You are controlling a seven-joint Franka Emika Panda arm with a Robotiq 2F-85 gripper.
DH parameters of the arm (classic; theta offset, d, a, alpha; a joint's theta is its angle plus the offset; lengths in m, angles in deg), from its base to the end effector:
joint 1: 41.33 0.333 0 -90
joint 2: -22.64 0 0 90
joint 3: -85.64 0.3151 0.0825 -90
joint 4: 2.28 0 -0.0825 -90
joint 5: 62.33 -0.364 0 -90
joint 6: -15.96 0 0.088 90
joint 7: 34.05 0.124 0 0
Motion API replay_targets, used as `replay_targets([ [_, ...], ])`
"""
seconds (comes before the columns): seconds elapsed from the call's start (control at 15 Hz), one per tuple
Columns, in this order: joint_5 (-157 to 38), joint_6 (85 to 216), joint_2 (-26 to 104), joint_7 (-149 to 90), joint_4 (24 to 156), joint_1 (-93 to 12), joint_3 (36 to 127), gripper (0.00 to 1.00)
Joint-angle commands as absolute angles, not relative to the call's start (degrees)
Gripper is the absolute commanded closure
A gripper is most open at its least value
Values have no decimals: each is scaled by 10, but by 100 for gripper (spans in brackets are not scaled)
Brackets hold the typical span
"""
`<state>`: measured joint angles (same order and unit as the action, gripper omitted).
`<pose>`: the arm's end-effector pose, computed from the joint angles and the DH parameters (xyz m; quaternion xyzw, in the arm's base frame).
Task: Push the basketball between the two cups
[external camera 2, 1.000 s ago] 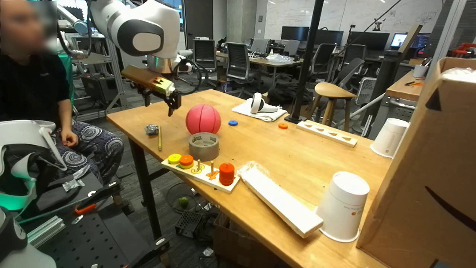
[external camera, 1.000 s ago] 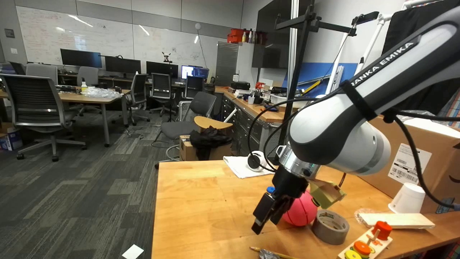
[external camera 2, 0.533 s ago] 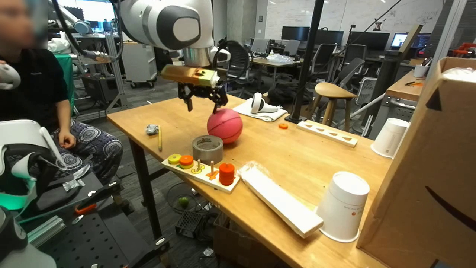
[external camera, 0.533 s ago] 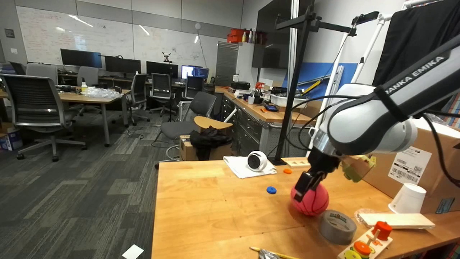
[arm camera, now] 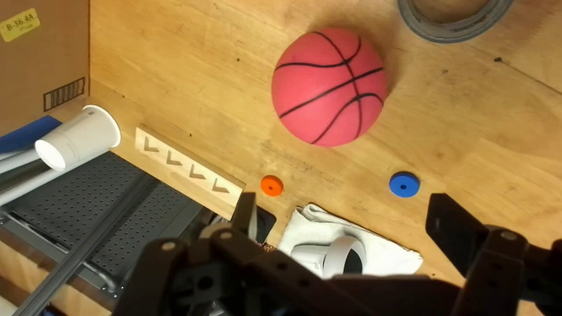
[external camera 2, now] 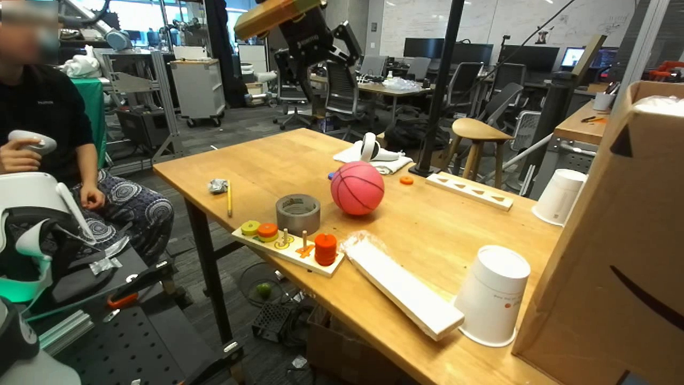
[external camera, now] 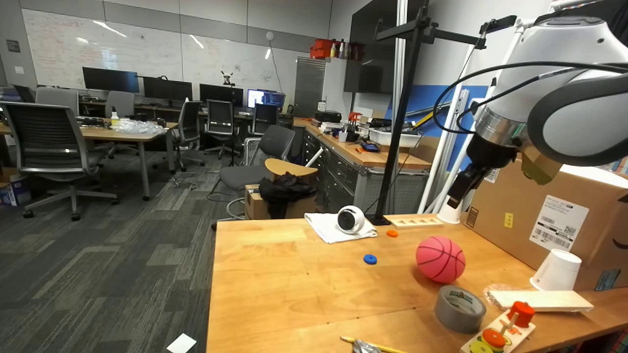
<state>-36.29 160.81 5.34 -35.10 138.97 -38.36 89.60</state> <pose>0.4561 0.0564 0.4387 0.9434 0.2242 0.1830 0.1618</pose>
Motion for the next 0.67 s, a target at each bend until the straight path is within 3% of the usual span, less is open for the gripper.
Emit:
replay_targets([
  [0.0, -383, 1601, 39, -280, 1431, -376, 943, 0],
  [0.6, -687, 1692, 134, -330, 1465, -248, 963, 0],
])
